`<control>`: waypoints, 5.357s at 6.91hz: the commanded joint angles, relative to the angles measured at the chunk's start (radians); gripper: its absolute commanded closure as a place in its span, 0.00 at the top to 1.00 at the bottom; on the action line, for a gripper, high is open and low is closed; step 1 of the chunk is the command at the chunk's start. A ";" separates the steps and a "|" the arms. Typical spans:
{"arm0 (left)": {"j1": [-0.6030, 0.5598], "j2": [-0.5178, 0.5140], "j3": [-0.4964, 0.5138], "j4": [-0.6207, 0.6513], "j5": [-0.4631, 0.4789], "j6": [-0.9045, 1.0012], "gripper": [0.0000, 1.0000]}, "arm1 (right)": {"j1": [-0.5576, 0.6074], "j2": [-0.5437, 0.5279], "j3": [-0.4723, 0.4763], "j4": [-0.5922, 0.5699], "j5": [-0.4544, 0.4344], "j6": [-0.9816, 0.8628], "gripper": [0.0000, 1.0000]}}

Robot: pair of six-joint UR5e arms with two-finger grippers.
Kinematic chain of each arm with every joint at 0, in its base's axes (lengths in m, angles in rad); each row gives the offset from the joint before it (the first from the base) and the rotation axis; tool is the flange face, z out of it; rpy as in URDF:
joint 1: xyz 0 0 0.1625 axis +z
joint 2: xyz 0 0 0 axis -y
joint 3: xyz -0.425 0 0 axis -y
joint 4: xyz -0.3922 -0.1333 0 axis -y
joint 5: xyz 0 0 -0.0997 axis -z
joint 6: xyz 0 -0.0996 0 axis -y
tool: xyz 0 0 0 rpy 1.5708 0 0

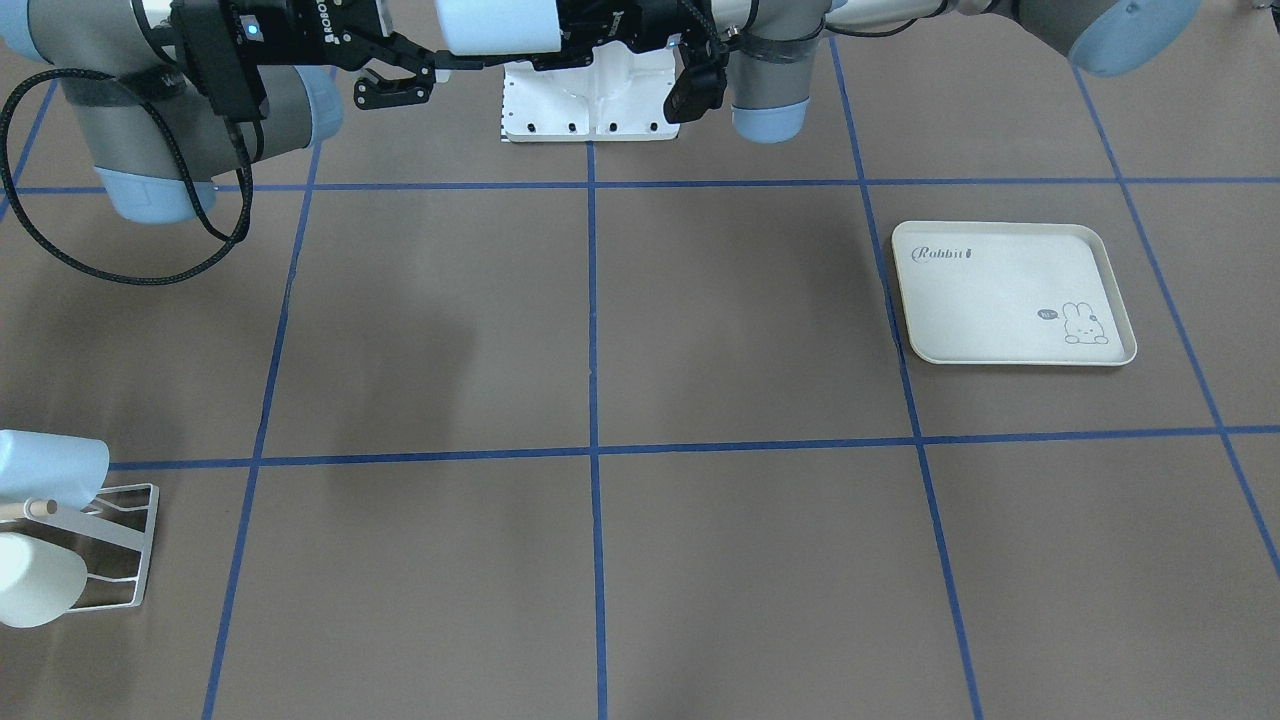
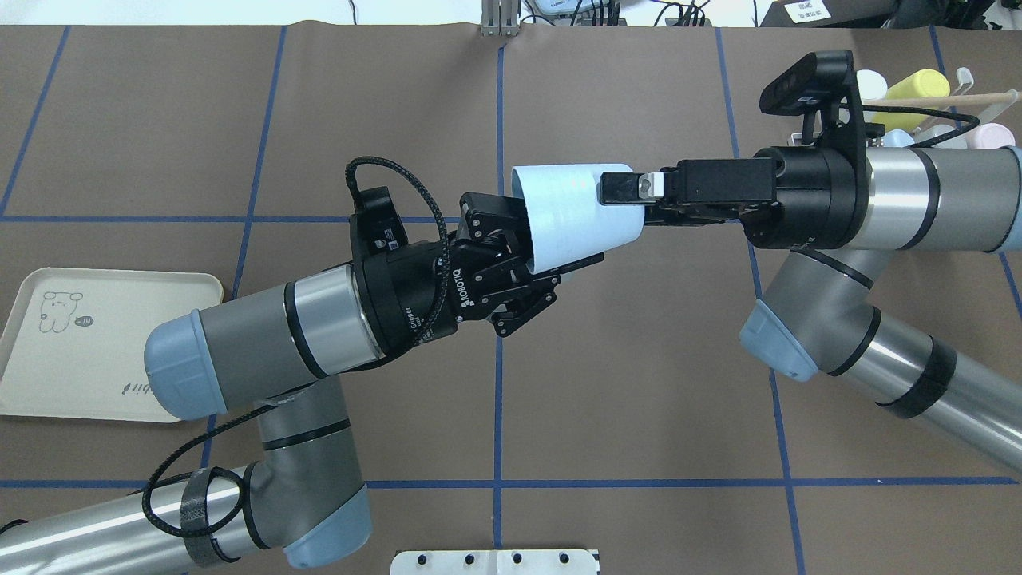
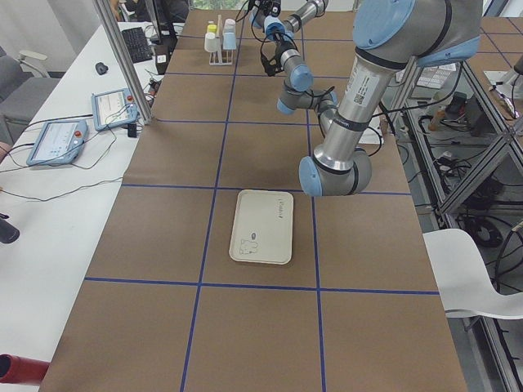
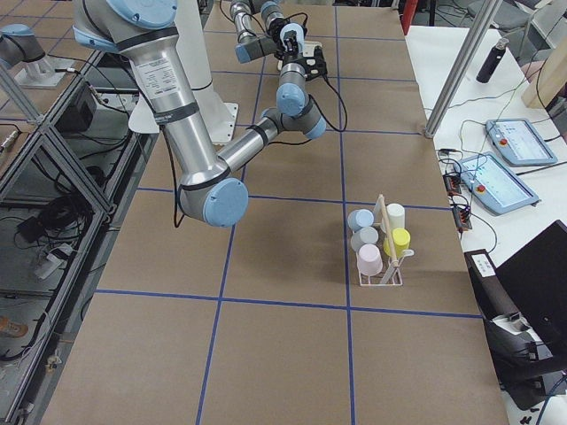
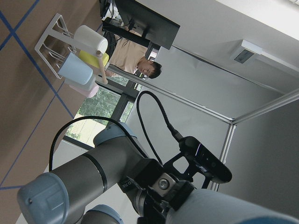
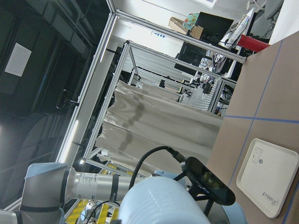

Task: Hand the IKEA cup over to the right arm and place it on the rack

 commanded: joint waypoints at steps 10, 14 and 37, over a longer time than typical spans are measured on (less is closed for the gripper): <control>-0.007 0.191 -0.156 -0.019 -0.011 0.006 0.74 | 0.020 -0.100 0.048 0.023 -0.001 -0.002 0.16; -0.049 0.278 -0.178 -0.021 -0.011 0.018 1.00 | 0.161 -0.115 -0.034 0.015 -0.009 0.004 0.16; -0.049 0.292 -0.112 -0.013 0.002 0.020 1.00 | 0.697 0.070 -0.538 -1.618 0.203 -1.758 0.12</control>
